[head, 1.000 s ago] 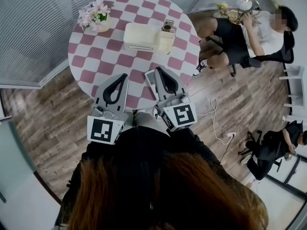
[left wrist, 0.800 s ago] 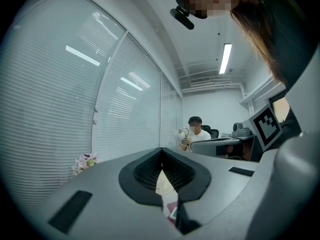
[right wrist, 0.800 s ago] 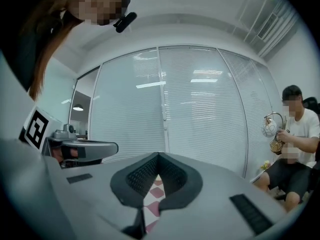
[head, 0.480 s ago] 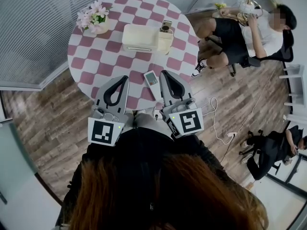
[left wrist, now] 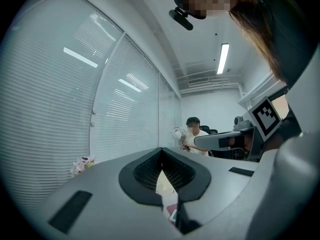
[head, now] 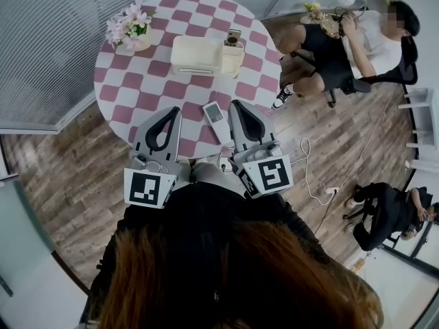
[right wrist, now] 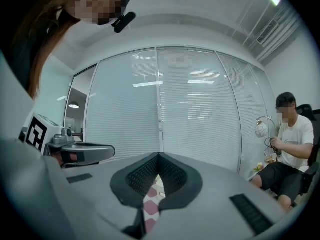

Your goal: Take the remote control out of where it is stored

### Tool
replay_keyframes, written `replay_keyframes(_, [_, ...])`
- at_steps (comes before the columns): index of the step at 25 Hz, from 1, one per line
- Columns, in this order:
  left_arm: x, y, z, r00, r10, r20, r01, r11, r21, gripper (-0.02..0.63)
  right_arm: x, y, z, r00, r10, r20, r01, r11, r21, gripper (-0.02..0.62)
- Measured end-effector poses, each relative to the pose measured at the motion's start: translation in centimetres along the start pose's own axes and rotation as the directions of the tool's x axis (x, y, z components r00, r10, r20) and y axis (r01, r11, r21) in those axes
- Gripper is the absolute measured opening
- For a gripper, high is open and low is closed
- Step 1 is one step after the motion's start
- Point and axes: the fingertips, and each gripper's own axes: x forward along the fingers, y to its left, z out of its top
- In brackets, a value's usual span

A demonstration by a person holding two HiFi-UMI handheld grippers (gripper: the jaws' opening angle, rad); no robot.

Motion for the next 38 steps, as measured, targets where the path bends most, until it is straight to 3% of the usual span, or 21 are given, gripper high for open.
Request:
replay_keyframes(13, [0.4, 0.0, 0.1, 1.0, -0.01, 0.0, 0.01, 1.0, 0.011, 0.009, 0.9, -2.1, -0.6, 0.999, -0.052, -0.016, 0.052, 0.998, 0.041, 0.014])
replay_keyframes(21, [0.4, 0.0, 0.3, 1.0, -0.01, 0.006, 0.01, 0.999, 0.041, 0.009, 4.0, -5.6, -1.3, 0.99, -0.137, -0.032, 0.139, 0.989, 0.047, 0.014])
replay_keyframes(28, [0.0, 0.9, 0.2, 1.0, 0.018, -0.004, -0.018, 0.999, 0.035, 0.009, 7.5, -9.3, -4.8, 0.977, -0.194, -0.091, 0.195, 0.981, -0.001, 0.014])
replay_keyframes(38, [-0.1, 1.9, 0.5, 0.999, 0.041, 0.007, -0.041, 0.999, 0.031, 0.009, 13.5, -14.7, -8.7, 0.959, -0.251, -0.129, 0.258, 0.965, 0.04, 0.014])
